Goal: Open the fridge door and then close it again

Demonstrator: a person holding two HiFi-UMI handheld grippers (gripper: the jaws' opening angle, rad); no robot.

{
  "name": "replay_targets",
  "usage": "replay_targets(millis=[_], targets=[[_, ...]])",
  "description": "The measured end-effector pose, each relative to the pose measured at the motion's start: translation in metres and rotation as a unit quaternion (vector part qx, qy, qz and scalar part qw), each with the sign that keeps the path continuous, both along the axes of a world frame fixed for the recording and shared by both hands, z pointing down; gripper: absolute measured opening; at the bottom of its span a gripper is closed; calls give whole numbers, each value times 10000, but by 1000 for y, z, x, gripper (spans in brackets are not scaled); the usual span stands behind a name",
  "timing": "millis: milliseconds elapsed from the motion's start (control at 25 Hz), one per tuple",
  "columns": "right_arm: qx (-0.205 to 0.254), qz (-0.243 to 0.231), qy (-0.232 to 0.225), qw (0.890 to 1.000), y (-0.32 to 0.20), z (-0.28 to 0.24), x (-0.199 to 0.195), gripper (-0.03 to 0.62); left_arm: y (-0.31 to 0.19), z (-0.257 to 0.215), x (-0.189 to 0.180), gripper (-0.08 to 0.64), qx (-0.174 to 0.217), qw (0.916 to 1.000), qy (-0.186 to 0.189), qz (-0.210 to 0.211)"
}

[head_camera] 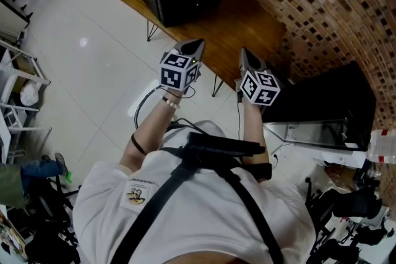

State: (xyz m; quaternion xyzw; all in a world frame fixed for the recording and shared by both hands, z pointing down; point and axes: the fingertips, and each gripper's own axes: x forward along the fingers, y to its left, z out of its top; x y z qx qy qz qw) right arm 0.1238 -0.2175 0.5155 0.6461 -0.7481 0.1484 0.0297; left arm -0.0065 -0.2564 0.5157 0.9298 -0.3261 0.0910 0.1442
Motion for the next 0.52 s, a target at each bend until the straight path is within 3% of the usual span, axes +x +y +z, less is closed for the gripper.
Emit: replay_targets(millis=[520], targets=[[-32,-56,27,10000,8,-2,-11,3,9,0,-12,0,-32,10000,9,-49]])
